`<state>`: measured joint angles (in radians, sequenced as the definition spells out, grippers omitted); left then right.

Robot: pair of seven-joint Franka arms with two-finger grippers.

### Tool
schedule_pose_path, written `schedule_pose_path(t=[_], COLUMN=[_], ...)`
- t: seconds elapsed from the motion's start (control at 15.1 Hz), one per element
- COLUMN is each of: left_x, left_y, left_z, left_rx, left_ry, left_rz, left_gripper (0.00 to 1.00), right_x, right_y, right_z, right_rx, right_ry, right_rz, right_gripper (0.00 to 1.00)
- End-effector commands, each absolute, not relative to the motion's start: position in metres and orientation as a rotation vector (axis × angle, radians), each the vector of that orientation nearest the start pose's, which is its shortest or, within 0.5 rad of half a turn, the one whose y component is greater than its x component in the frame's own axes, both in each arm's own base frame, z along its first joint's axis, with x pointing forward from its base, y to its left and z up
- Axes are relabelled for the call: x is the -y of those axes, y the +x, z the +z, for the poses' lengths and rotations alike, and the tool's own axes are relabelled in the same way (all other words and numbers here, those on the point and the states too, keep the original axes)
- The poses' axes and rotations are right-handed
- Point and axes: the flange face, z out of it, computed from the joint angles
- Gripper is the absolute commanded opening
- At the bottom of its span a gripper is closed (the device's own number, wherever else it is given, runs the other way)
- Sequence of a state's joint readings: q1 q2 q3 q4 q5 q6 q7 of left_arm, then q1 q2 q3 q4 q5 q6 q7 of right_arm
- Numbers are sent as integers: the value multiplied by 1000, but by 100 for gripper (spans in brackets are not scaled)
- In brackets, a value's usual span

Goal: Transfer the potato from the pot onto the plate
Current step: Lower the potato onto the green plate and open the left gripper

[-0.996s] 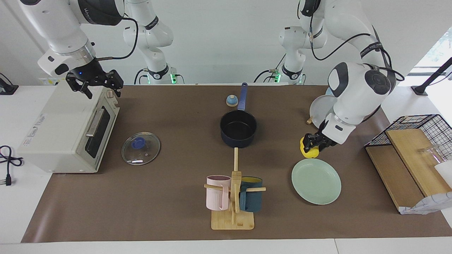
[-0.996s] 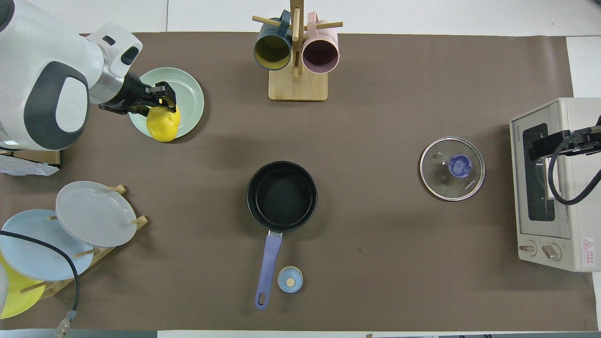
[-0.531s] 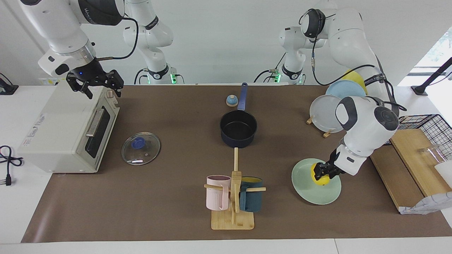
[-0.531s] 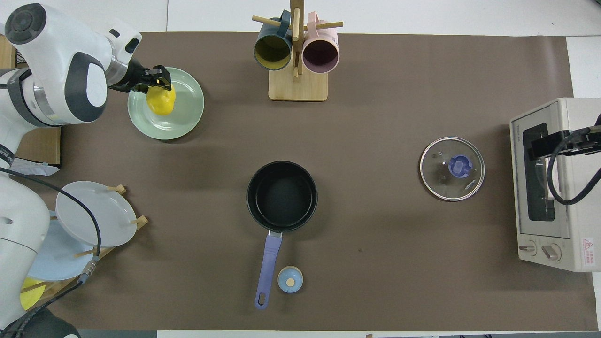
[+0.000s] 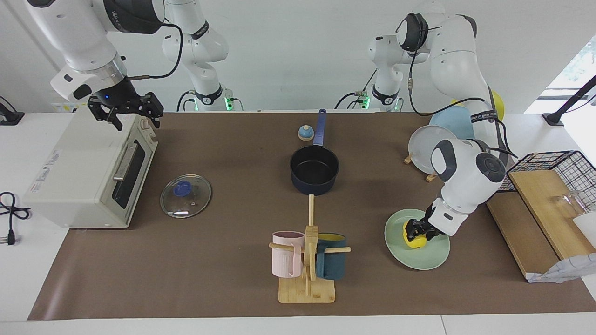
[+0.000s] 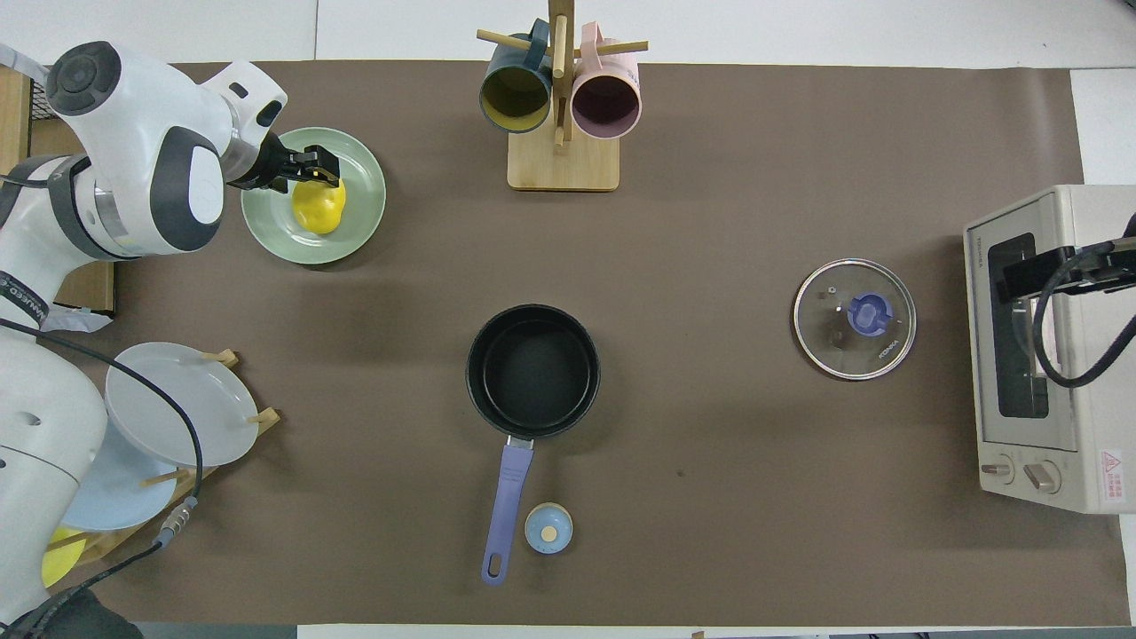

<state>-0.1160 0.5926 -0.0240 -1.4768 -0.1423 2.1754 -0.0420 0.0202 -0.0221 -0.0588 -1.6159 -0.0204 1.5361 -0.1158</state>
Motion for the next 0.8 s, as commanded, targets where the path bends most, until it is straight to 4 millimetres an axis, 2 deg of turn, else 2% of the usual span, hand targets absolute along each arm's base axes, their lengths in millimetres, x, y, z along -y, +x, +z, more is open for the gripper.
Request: schedule_pose_path(t=[0.0, 0.13, 0.27, 0.33, 0.53, 0.73], left_x=[92, 87, 68, 57, 53, 48], left_y=[714, 708, 696, 686, 653, 614], left_z=[377, 416, 454, 471, 531, 578], left_rx=[-57, -26, 5, 16, -45, -52], left_ry=[-3267, -3269, -3254, -3238, -3165, -3169], left_rz=[-236, -285, -249, -202, -149, -54], left_gripper=[100, 100, 100, 100, 100, 100], right_x=[23, 23, 23, 22, 20, 20], right_y=[542, 542, 542, 542, 542, 542], right_z=[611, 611, 611, 611, 611, 611], right_rx=[104, 104, 104, 106, 111, 111], right_ry=[-3146, -3146, -3146, -3146, -3146, -3146], right_rz=[78, 78, 78, 78, 78, 78], right_gripper=[100, 100, 100, 100, 100, 100])
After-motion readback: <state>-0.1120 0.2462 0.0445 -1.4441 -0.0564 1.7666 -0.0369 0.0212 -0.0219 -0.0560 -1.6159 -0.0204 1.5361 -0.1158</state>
